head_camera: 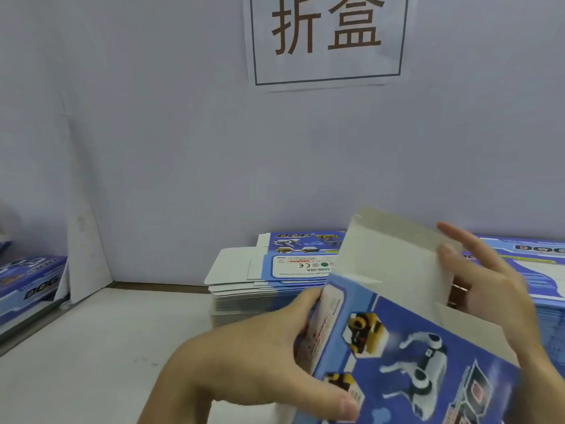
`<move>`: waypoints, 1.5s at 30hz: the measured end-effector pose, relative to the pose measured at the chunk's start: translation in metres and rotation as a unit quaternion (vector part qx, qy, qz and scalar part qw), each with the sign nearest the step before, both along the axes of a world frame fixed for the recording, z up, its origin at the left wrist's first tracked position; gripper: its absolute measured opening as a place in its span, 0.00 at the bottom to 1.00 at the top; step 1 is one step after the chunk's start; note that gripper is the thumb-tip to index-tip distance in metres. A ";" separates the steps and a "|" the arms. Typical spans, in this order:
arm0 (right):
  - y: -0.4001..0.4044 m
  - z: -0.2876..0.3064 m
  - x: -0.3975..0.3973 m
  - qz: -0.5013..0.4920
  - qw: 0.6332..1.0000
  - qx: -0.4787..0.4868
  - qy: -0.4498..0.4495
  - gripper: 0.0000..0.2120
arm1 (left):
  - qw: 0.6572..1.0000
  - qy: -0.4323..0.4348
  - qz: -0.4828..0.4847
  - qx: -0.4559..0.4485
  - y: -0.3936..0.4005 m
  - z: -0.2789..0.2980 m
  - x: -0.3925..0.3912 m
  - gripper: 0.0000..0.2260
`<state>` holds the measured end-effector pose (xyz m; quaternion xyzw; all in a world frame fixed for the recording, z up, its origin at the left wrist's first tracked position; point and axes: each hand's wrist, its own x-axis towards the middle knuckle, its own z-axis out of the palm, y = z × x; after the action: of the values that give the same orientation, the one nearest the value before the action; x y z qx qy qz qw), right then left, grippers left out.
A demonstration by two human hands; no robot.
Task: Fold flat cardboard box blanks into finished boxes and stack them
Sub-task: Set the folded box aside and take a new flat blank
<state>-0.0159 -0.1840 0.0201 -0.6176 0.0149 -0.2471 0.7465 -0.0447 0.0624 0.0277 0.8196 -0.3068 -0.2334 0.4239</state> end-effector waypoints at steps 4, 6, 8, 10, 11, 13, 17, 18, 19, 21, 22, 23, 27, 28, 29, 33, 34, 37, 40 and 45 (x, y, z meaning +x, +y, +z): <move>-0.005 -0.008 0.004 0.046 0.995 0.087 0.006 0.14 | 0.954 -0.087 0.134 -0.254 0.018 0.001 0.013 0.27; -0.005 -0.011 0.004 0.055 0.995 0.086 0.002 0.15 | 0.824 -0.134 0.295 -0.465 0.044 0.005 0.019 0.34; -0.004 -0.012 0.006 0.051 0.996 0.069 -0.002 0.16 | 0.744 -0.194 0.408 -0.493 0.076 0.000 0.026 0.43; 0.000 -0.014 0.009 0.050 0.997 0.054 0.000 0.16 | 0.767 -0.223 0.469 -0.377 0.083 -0.003 0.027 0.41; 0.003 -0.015 0.010 0.049 0.998 0.042 0.005 0.16 | 0.781 -0.221 0.486 -0.324 0.080 -0.008 0.029 0.41; 0.007 -0.019 0.013 0.037 0.999 0.003 0.015 0.15 | 0.801 -0.241 0.480 -0.266 0.061 -0.017 0.035 0.38; 0.014 -0.026 0.018 0.008 0.995 -0.095 0.015 0.15 | 0.850 -0.363 0.382 0.003 0.004 -0.047 0.056 0.32; 0.016 -0.026 0.018 0.007 0.993 -0.114 0.014 0.15 | 0.835 -0.387 0.380 0.095 -0.007 -0.056 0.060 0.31; 0.018 -0.028 0.018 0.007 0.991 -0.130 0.013 0.15 | 0.814 -0.409 0.383 0.155 -0.012 -0.064 0.065 0.28; 0.020 -0.030 0.020 0.006 0.987 -0.157 0.011 0.16 | 0.784 -0.435 0.408 0.172 -0.015 -0.068 0.065 0.21; 0.021 -0.031 0.020 0.006 0.986 -0.168 0.009 0.16 | 0.778 -0.446 0.419 0.145 -0.016 -0.066 0.064 0.18; 0.021 -0.032 0.021 0.007 0.984 -0.177 0.009 0.15 | 0.774 -0.453 0.423 0.128 -0.016 -0.064 0.062 0.16; 0.021 -0.035 0.025 -0.004 0.985 -0.171 -0.020 0.16 | 0.797 -0.423 0.416 0.114 -0.011 -0.051 0.054 0.15; 0.022 -0.033 0.024 -0.009 0.988 -0.145 -0.047 0.16 | 0.790 -0.440 0.406 0.131 -0.010 -0.045 0.051 0.14; 0.024 -0.032 0.022 -0.011 0.989 -0.115 -0.090 0.16 | 0.776 -0.473 0.399 0.122 -0.009 -0.039 0.048 0.12; 0.031 -0.020 0.006 -0.068 0.940 -0.085 -0.322 0.26 | 0.661 -0.608 0.440 0.002 -0.007 -0.022 0.033 0.07; 0.032 -0.016 0.002 -0.088 0.926 -0.100 -0.353 0.28 | 0.637 -0.624 0.452 -0.020 -0.007 -0.020 0.030 0.06; 0.044 -0.001 -0.010 -0.126 0.913 -0.130 -0.366 0.31 | 0.569 -0.674 0.467 -0.060 -0.007 -0.015 0.024 0.03; 0.058 0.009 -0.022 -0.104 0.918 -0.123 -0.363 0.34 | 0.509 -0.712 0.477 -0.083 -0.024 -0.016 0.018 0.06; 0.061 0.018 -0.028 0.065 0.976 0.019 -0.205 0.25 | 0.542 -0.762 0.335 -0.114 -0.076 -0.029 0.013 0.07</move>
<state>-0.0437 -0.1226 0.0380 -0.5388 -0.1742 -0.3187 0.7601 -0.0320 -0.0135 -0.0012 0.6764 -0.2414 0.6753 0.1680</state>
